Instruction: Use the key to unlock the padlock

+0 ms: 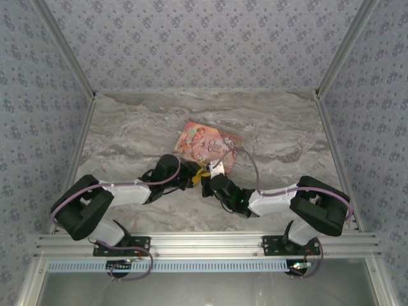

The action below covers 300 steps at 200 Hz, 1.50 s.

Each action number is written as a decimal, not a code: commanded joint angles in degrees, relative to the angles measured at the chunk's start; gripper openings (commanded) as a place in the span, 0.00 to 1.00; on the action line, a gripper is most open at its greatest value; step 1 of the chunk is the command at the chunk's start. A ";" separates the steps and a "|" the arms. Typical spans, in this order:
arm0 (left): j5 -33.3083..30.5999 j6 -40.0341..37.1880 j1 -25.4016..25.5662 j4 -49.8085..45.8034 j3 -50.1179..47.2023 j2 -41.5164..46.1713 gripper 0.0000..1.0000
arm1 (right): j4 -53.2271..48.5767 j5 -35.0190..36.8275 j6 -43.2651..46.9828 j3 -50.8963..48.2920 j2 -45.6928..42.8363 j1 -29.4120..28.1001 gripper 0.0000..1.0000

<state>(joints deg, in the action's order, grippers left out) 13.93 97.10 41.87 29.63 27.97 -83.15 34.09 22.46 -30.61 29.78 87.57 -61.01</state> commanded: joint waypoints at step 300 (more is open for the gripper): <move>11.78 -46.27 -24.01 -30.78 22.77 -1.78 0.99 | -17.30 -20.89 -22.84 -7.29 -19.28 20.67 0.83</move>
<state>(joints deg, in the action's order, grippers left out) 18.92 56.27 18.70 -2.76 46.98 -80.27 18.20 4.84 -60.53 23.16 70.74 -42.87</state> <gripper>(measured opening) 0.993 0.768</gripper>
